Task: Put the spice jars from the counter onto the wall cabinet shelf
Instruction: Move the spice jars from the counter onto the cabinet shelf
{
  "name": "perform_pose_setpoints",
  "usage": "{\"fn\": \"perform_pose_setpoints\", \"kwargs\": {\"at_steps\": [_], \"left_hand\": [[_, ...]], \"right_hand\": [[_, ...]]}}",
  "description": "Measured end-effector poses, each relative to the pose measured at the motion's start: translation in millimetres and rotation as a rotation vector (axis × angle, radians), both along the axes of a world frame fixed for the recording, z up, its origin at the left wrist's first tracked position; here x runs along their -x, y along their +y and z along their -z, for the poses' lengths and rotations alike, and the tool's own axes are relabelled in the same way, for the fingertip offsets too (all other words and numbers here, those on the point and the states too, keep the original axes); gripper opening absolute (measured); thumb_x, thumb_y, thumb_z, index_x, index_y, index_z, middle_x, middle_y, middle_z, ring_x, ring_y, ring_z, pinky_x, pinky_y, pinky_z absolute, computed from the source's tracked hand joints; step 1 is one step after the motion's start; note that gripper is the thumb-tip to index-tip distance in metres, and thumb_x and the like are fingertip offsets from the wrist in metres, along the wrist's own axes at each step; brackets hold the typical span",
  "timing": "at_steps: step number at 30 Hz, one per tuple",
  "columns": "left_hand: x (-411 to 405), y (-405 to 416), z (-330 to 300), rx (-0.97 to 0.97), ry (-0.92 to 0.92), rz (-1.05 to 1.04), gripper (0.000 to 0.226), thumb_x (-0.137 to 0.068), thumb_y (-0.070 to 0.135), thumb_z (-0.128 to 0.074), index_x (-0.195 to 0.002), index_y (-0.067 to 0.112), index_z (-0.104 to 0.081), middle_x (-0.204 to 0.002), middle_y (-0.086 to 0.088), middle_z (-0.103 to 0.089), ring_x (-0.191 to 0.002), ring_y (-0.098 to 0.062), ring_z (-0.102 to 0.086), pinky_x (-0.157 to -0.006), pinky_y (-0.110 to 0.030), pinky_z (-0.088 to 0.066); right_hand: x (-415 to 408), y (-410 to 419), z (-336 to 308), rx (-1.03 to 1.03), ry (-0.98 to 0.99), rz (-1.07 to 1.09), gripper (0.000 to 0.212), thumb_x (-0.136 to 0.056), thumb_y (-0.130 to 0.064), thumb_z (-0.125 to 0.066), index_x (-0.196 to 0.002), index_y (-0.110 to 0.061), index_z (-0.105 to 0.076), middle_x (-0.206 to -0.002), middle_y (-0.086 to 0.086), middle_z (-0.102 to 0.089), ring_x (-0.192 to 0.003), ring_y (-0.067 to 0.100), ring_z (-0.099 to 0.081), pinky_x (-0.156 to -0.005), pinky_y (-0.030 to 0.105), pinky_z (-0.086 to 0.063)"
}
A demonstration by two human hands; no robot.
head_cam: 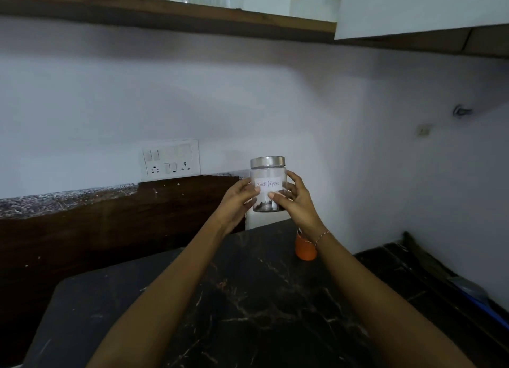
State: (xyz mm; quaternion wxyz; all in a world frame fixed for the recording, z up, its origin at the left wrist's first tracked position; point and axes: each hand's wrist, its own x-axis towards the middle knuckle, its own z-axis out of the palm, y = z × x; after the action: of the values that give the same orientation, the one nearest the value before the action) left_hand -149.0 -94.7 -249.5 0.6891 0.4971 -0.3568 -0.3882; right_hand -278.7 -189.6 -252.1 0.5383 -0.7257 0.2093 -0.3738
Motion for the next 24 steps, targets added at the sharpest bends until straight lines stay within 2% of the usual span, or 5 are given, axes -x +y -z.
{"fn": "perform_pose_setpoints", "kwargs": {"at_steps": [3,9,12,20,24], "left_hand": [[-6,-4,-16,0.025,0.004,-0.032,0.029,-0.090,0.007,-0.054,-0.119,0.007,-0.054,-0.117,-0.011,-0.060,-0.119,-0.030,-0.053,-0.108,-0.046,-0.038],[-18,-23,-87,0.111,-0.143,-0.115,0.031,-0.088,0.005,-0.058,-0.119,0.005,-0.054,-0.106,-0.006,-0.062,-0.106,-0.022,-0.057,-0.095,-0.031,-0.047],[-21,-34,-135,0.152,-0.286,-0.183,0.038,-0.089,0.008,-0.058,-0.126,0.003,-0.050,-0.120,-0.012,-0.058,-0.110,-0.023,-0.056,-0.093,-0.029,-0.047],[-11,-80,-272,0.257,-0.712,-0.345,0.049,-0.089,0.017,-0.058,-0.135,0.008,-0.043,-0.131,-0.011,-0.054,-0.121,-0.025,-0.052,-0.103,-0.039,-0.044],[-15,-108,-323,0.314,-0.808,-0.462,0.050,-0.089,0.015,-0.058,-0.136,0.010,-0.041,-0.118,-0.005,-0.050,-0.108,-0.020,-0.052,-0.084,-0.027,-0.053]], "right_hand": [[-6,-9,-23,0.053,0.041,-0.001,0.068,-0.082,-0.023,-0.068,-0.137,-0.028,-0.030,-0.139,0.009,-0.044,-0.122,0.023,-0.048,-0.091,0.029,-0.050],[-18,-27,-87,0.170,-0.042,0.011,0.063,-0.085,-0.025,-0.063,-0.140,-0.026,-0.032,-0.139,0.003,-0.044,-0.124,0.020,-0.046,-0.097,0.031,-0.045],[-21,-41,-131,0.268,-0.117,0.007,0.063,-0.085,-0.024,-0.064,-0.140,-0.023,-0.034,-0.135,0.005,-0.047,-0.122,0.019,-0.046,-0.098,0.033,-0.046],[-21,-100,-266,0.359,-0.353,-0.135,0.057,-0.083,-0.011,-0.066,-0.134,-0.016,-0.042,-0.117,0.003,-0.060,-0.100,0.006,-0.060,-0.077,0.014,-0.052],[-36,-133,-318,0.402,-0.350,-0.149,0.064,-0.082,-0.012,-0.067,-0.137,-0.017,-0.037,-0.125,0.010,-0.056,-0.108,0.020,-0.059,-0.085,0.029,-0.053]]}}
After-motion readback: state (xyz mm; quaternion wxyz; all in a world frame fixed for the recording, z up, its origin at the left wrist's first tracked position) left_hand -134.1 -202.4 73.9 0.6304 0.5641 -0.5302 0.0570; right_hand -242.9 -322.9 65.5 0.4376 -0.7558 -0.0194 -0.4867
